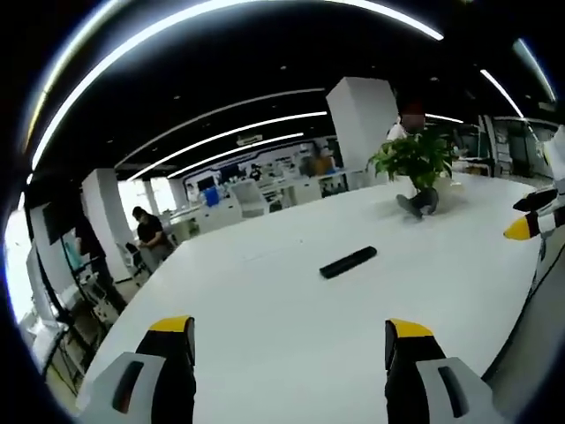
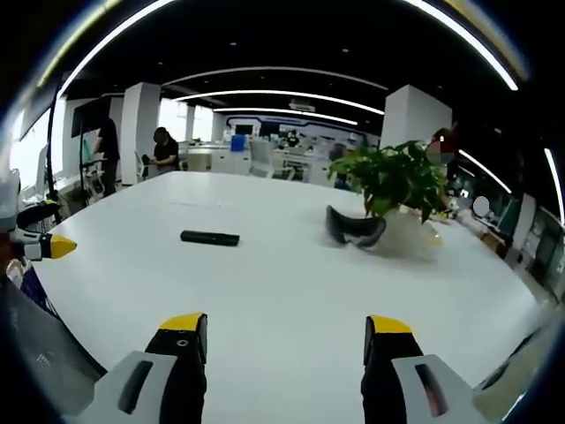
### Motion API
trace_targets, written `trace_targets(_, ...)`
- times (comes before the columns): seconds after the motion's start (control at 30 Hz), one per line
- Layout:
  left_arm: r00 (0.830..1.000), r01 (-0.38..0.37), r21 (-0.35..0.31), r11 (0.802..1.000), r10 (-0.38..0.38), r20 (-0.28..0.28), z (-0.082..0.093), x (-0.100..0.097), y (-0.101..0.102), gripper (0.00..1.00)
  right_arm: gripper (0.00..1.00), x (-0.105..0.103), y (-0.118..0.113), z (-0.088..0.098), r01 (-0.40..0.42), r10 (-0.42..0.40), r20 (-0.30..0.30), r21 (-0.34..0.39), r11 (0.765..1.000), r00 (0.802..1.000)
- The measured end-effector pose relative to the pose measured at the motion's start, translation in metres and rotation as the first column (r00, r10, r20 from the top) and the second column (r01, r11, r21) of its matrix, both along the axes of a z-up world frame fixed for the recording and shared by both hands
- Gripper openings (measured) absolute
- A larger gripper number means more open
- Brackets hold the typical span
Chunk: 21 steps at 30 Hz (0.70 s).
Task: Press the specified remote control buttons in sequence, fully releasing each button before pressing the next.
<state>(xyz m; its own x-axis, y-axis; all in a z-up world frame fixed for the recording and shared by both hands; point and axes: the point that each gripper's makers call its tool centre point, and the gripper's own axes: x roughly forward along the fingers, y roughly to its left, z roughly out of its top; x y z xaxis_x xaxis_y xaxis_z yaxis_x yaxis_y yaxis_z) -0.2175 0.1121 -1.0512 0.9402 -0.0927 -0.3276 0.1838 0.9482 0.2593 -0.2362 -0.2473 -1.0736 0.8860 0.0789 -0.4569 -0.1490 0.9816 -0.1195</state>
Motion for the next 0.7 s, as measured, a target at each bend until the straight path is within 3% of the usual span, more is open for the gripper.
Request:
trace_targets(0.2, 0.999, 0.025, 0.033, 0.999, -0.026, 0.019, 0.016, 0.022, 0.006, 0.91, 0.71, 0.000, 0.000, 0.000, 0.001, -0.001, 0.002, 0.000, 1.000, 1.000)
trace_targets(0.43, 0.994, 0.112, 0.094, 0.989, -0.113, 0.008, 0.027, 0.053, -0.003, 0.86, 0.70, 0.000, -0.001, 0.000, 0.004, -0.004, -0.002, -0.002, 1.000, 1.000)
trace_targets(0.7, 0.968, 0.252, 0.158, 0.955, -0.245, -0.060, 0.027, 0.088, -0.026, 0.85, 0.69, 0.000, -0.002, -0.001, 0.008, -0.008, -0.009, -0.003, 1.000, 1.000)
